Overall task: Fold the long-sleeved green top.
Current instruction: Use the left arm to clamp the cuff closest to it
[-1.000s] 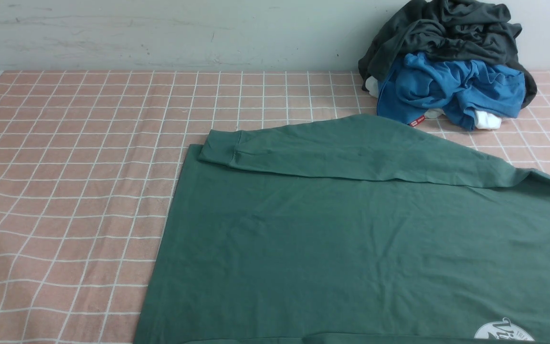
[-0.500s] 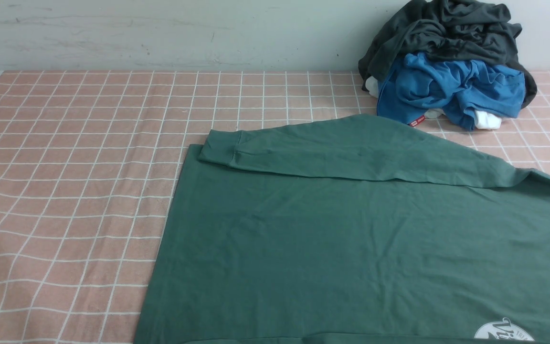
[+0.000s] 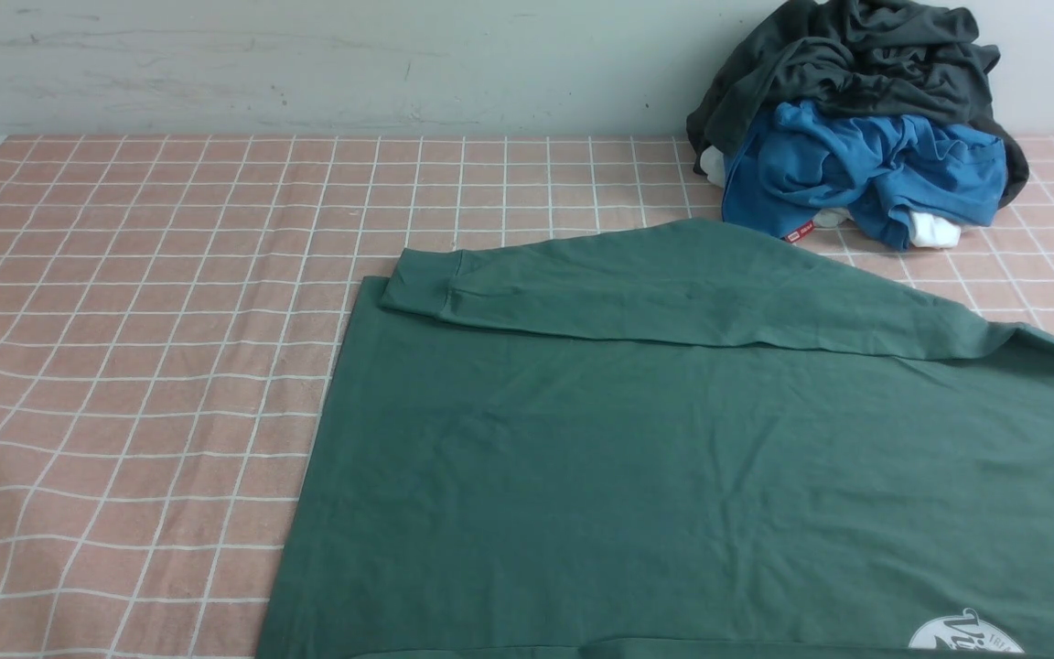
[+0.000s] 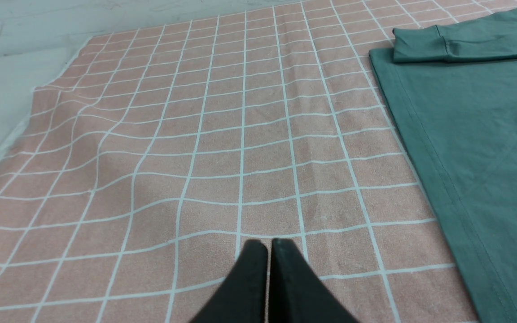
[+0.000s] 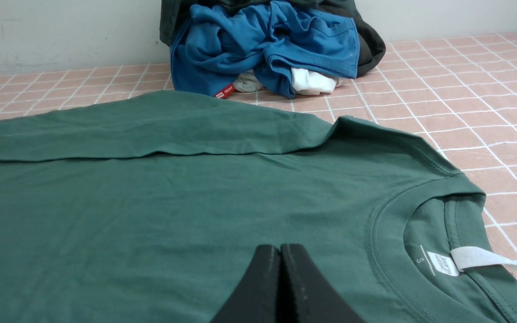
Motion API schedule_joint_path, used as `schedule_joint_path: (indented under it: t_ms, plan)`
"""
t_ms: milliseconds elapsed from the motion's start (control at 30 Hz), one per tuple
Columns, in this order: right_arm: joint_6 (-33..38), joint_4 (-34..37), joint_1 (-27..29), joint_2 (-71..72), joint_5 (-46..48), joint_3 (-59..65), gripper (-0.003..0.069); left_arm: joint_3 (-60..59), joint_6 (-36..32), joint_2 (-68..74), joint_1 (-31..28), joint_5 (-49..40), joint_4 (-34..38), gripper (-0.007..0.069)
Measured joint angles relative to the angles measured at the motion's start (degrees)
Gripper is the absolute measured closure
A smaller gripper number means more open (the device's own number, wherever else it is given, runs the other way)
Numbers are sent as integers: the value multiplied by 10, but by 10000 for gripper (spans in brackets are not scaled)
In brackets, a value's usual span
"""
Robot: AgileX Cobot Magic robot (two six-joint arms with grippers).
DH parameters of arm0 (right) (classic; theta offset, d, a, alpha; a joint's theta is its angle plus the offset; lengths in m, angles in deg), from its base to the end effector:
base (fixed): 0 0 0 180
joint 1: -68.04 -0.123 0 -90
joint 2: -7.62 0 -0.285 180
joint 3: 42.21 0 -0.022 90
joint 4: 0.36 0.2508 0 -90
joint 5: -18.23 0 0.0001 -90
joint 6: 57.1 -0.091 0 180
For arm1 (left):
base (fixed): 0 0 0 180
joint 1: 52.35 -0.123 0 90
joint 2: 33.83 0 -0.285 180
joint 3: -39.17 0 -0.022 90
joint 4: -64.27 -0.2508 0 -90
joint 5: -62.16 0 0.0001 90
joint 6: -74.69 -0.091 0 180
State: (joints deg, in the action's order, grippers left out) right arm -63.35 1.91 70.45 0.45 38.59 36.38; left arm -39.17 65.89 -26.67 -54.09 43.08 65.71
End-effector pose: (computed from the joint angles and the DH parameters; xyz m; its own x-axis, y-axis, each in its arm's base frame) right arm 0.0531 -0.0010 0.1737 -0.2700 0.1572 -0.9499 0.0689 0.9872 0.1438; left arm 0.0536 0.0009 0.1771 -0.2523 0.1219 -0.9599 0.0103 0.9923 0.1233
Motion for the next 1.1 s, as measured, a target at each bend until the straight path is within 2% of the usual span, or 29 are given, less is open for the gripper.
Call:
schedule_joint_path:
  t_ms: [200,333,400,500,633,667,767,900,1033,1067,1100]
  plan:
    - [0,22,0,0,1,0,673,0,0,0,0,0,-8,627]
    - [0,25,0,0,1,0,673,0,-10,0,0,-1,-66,627]
    - [0,29,0,0,1,0,673,0,-10,0,0,-1,-73,627]
    - [-3,68,0,0,2,0,673,-1,1,0,0,7,-79,627]
    - [-26,176,0,0,7,0,673,-5,8,0,0,37,-92,627]
    - [-33,226,0,0,9,0,673,-6,9,0,0,44,-98,627]
    - [-37,296,0,0,15,0,673,-6,9,0,0,48,-100,627]
    - [-36,318,0,0,15,0,673,-6,13,0,0,56,-96,627]
    - [-34,327,0,0,15,0,673,-6,120,0,0,78,24,627]
    - [-35,337,0,0,14,0,673,-6,178,0,0,82,88,627]
    - [-42,363,0,0,12,-1,673,-6,274,0,0,87,183,627]
